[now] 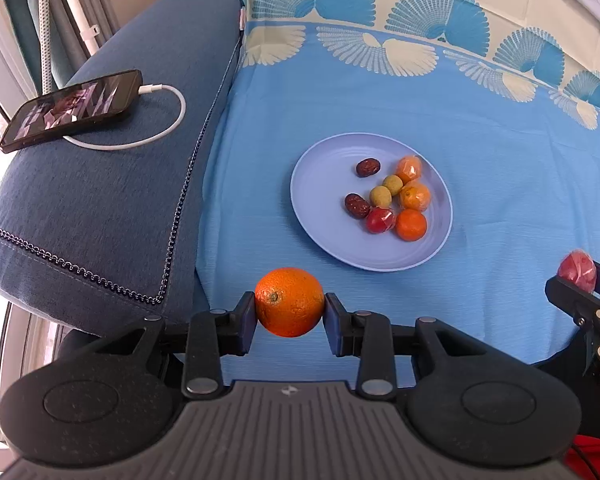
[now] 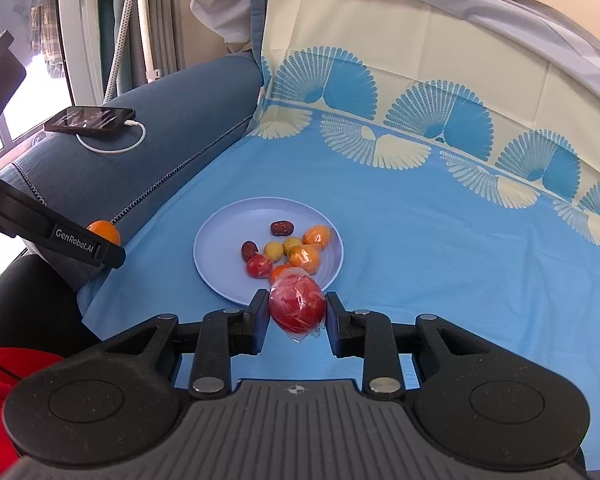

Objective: Organize fruits
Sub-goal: 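Carry the mandarin with the left tool while the right tool carries the wrapped red fruit over the plate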

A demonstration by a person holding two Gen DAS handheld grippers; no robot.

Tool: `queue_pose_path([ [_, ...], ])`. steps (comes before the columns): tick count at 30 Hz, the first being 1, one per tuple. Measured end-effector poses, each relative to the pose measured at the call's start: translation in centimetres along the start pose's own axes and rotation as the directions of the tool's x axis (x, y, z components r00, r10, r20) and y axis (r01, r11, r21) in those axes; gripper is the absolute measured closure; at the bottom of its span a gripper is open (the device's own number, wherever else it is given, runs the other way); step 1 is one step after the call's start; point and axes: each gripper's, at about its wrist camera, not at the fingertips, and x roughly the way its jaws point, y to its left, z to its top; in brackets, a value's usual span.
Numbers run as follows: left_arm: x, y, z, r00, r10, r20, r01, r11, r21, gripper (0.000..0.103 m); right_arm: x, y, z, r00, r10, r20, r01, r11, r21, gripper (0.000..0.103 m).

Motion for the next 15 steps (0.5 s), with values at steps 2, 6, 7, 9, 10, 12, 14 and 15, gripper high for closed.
queue_pose_path([
  [2,0.2,0.1,0.1,1.0,0.0,-0.003,0.0,1.0,-0.001,0.064,0.2,0.0,0.0,1.0,0.004,-0.005,-0.004,1.0,-0.002,0.072],
  [6,0.5,0.2,0.4,1.0,0.003,-0.005,-0.003,1.0,0.001,0.064,0.7,0.1,0.3,1.0,0.006,-0.015,-0.006,1.0,-0.005,0.072],
  [7,0.6,0.2,0.5,1.0,0.003,-0.005,-0.003,1.0,0.001,0.064,0.8,0.1,0.4,1.0,0.008,-0.016,-0.008,1.0,-0.006,0.072],
  [9,0.8,0.3,0.7,1.0,0.002,-0.006,-0.002,1.0,0.002,0.064,1.2,0.1,0.6,1.0,0.012,-0.018,-0.012,1.0,-0.008,0.072],
  [10,1.0,0.4,0.9,1.0,0.001,-0.007,-0.001,1.0,0.001,0.064,1.4,0.1,0.7,1.0,0.014,-0.02,-0.014,1.0,-0.008,0.072],
  [12,1.3,0.5,1.4,1.0,-0.004,-0.01,0.004,1.0,0.006,0.064,2.0,0.2,0.9,0.999,0.018,-0.026,-0.018,1.0,-0.015,0.072],
  [14,1.8,0.4,1.9,1.0,-0.007,-0.01,0.007,1.0,0.013,0.064,2.7,0.3,1.3,0.999,0.025,-0.031,-0.025,0.999,-0.025,0.072],
  [15,2.0,0.3,2.3,1.0,-0.01,-0.01,0.01,1.0,0.019,0.064,3.1,0.4,1.5,0.999,0.028,-0.032,-0.029,0.999,-0.031,0.072],
])
